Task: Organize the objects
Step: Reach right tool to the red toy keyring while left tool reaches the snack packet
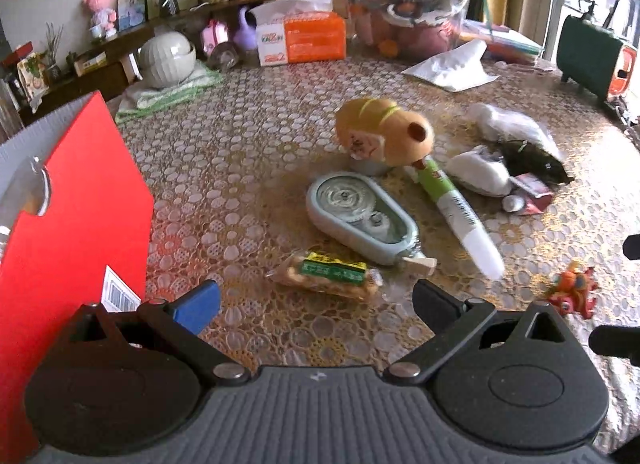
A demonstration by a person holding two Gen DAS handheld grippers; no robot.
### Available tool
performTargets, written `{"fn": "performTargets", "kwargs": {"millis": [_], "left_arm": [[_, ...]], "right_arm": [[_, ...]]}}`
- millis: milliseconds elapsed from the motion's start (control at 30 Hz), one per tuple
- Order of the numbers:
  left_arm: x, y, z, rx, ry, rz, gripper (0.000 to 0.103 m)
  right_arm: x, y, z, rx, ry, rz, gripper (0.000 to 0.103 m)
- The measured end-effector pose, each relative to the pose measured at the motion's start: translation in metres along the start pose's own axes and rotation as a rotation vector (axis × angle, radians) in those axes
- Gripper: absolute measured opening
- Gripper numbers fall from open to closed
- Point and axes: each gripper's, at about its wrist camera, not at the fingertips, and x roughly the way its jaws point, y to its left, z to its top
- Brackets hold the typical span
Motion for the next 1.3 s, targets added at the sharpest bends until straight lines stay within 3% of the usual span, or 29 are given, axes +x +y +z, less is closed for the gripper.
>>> {"fn": "performTargets", "kwargs": {"millis": [233,467,567,700,833,933,1300], "left_arm": [[0.01,0.005,0.001,0.007,-0.016,-0.011,0.103],[0.009,0.003,0.0,0.048,-0.045,-0.024,0.1],[0.008,0.004,-0.001,0.044,-0.05,-0.045,0.093],[0.003,-0.001,-0.002,0.072,-0.069,-0.065,0.076],[-0.001,-0.007,-0.005,0.122,-0.09,-0.048,0.073],[-0.004,-0.004,-0.004,0.114,-0.093,-0.048,0.067],[-0.025,-0.003,-0.012,0.079,-0.079,-0.09,0.066]], "right_arm": [[0.014,0.004,0.001,-0.011,0.005,-0.006,0.082],[0.021,0.007,0.001,-0.022,0.022,-0.004,0.065],[0.022,0.008,0.001,-0.01,0.019,0.001,0.064],[0.021,0.007,0.002,0.01,0.02,0.003,0.055],[0.02,0.005,0.0,0.024,0.021,0.005,0.054],[0.019,0.005,0.0,0.034,0.022,0.0,0.054],[-0.002,0.007,0.002,0.052,-0.008,-0.005,0.054]]}}
